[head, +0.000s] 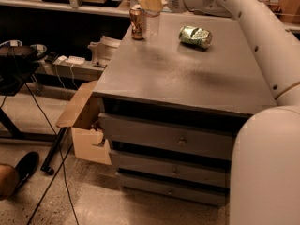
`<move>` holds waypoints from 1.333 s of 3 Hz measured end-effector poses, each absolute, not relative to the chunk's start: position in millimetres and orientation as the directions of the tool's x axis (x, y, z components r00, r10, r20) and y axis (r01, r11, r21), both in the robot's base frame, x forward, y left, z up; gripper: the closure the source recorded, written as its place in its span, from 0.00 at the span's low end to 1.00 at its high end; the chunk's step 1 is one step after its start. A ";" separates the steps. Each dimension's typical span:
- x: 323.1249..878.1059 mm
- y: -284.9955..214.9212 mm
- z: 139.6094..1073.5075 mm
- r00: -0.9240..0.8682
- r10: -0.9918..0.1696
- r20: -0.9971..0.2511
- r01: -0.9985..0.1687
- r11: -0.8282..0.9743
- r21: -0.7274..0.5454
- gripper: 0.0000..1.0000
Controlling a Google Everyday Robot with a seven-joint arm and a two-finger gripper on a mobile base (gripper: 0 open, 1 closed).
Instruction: Move water bottle near orange can
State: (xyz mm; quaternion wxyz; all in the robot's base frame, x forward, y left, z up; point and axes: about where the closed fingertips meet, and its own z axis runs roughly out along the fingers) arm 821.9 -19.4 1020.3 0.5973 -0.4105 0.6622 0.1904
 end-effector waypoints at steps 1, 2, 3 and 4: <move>838.4 -4.7 1010.0 0.023 -0.339 -0.940 -0.762 0.603 -0.236 1.00; 851.3 5.2 993.9 -0.025 -0.369 -0.929 -0.766 0.604 -0.219 1.00; 860.5 7.6 975.6 -0.092 -0.404 -0.910 -0.769 0.609 -0.192 0.84; 869.0 1.0 958.0 -0.169 -0.395 -0.903 -0.761 0.635 -0.136 0.61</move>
Offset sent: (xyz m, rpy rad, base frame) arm 0.0496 0.0271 -0.0379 -0.0984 0.1273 -0.0563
